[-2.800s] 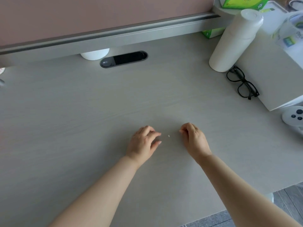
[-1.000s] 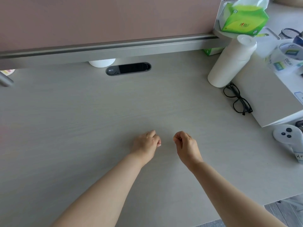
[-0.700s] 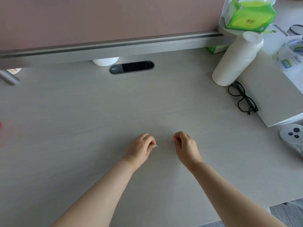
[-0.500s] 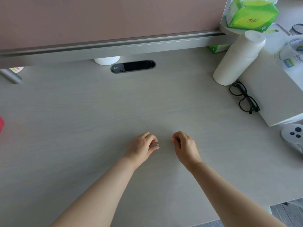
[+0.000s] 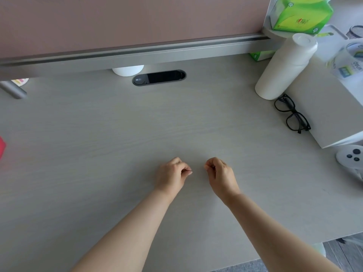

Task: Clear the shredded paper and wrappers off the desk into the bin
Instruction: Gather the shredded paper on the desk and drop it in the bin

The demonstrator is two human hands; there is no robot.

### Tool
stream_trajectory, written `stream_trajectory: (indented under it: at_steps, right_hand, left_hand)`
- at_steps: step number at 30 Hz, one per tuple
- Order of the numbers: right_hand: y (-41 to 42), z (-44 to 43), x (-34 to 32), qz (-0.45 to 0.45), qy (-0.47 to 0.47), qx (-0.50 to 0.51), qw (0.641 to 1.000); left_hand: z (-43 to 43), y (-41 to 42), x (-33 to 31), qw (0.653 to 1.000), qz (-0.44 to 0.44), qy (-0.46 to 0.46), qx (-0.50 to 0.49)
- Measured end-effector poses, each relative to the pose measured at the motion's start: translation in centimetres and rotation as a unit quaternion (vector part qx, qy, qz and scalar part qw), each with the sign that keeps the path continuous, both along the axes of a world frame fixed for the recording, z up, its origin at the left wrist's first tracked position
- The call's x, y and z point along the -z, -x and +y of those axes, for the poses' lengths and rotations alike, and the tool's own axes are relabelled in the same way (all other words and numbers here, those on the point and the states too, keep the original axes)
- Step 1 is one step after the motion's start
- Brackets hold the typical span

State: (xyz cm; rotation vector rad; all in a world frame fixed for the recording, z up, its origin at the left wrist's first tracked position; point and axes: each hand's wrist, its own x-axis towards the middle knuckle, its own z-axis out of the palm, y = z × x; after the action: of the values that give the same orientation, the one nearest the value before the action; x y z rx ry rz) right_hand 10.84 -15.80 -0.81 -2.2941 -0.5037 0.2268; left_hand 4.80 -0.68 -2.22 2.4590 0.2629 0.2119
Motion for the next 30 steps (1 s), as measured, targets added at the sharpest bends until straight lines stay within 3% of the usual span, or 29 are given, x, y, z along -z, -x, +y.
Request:
stream_trajectory:
  at_steps: [3,7,11,15,24,30]
  right_hand:
    - [0.1,0.0,-0.2,0.003,-0.001,0.0,1.0]
    - [0.3,0.1,-0.6,0.004,0.003,-0.001,1.0]
    - [0.3,0.4,-1.3,0.017,0.007,-0.007,1.0]
    - [0.5,3.2,-2.7,0.023,0.009,-0.027,0.999]
    - [5.2,21.3,-10.0,-0.03,-0.07,-0.169,0.983]
    - [12.4,37.9,-17.0,-0.083,-0.165,-0.254,0.949]
  left_hand:
    - [-0.3,0.0,-0.3,0.998,-0.009,-0.063,0.004]
    - [-0.6,-0.1,-0.8,0.985,0.057,-0.157,0.047]
    - [2.2,3.5,-0.6,0.998,-0.002,-0.05,-0.024]
    - [6.6,7.6,-1.9,0.993,-0.006,-0.034,-0.115]
    - [19.3,13.1,-10.2,0.963,-0.14,-0.028,-0.23]
    - [32.1,20.5,-17.5,0.931,-0.204,-0.111,-0.281]
